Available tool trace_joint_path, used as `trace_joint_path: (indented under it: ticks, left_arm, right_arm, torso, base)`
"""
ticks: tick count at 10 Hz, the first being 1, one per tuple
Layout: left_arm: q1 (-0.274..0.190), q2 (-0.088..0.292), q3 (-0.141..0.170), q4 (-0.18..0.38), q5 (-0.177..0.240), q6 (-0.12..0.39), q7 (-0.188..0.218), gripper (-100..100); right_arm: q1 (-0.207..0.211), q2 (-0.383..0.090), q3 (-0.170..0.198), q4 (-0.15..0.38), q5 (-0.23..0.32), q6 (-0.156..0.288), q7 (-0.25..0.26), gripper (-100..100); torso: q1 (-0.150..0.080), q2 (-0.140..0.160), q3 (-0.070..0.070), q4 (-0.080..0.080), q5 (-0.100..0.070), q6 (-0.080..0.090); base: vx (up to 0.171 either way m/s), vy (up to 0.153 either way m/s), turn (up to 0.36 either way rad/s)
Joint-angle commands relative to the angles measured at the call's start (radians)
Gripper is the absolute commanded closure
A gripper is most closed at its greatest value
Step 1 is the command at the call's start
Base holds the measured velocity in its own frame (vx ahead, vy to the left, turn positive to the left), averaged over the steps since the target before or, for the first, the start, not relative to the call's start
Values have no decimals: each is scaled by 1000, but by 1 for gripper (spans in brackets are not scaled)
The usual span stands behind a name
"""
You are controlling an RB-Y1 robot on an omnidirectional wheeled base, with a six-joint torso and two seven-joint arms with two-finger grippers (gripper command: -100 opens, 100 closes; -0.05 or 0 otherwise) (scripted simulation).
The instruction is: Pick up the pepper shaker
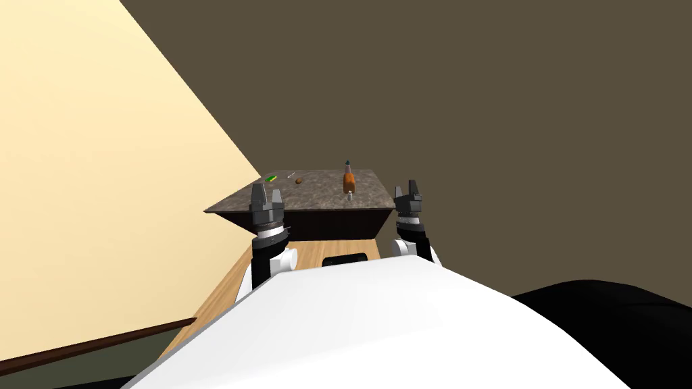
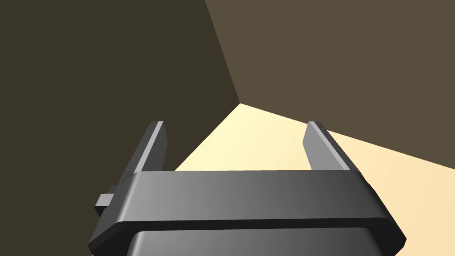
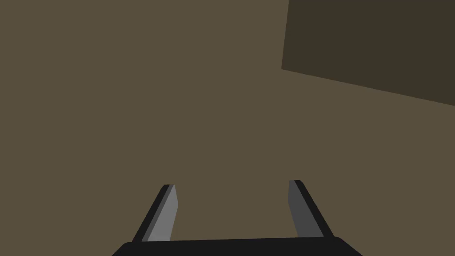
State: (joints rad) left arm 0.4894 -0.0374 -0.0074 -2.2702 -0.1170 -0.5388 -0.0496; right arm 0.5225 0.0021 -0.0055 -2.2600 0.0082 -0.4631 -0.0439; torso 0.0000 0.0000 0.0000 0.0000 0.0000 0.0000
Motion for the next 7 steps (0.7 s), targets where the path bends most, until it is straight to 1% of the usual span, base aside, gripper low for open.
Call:
trace_joint_path:
  ticks: [1,3,5,6,7]
  left_arm:
    - [0,0,0,0,0,0,0,0]
    - [0,0,0,0,0,0,0,0]
    - [0,0,0,0,0,0,0,0]
    - [0,0,0,0,0,0,0,0]
    - [0,0,0,0,0,0,0,0]
  right_arm:
    - [-4,-33,-4,12,5,4,6,-100]
    - [-14,-78,-14,39,17,11,20,-100]
    - [-28,-115,-29,78,34,23,41,-100]
    - [-37,-130,-38,101,44,29,53,-100]
    - [-57,-154,-58,150,66,44,80,-100]
  torso:
    - [0,0,0,0,0,0]
    - [3,1,0,0,1,0]
    - [5,2,1,0,1,0]
    - [6,2,1,0,1,0]
    - [8,3,2,1,2,0]
  base:
    - [-8,23,9]
    - [-23,58,11]
    - [-34,90,16]
    - [-47,122,26]
    - [-89,159,51]
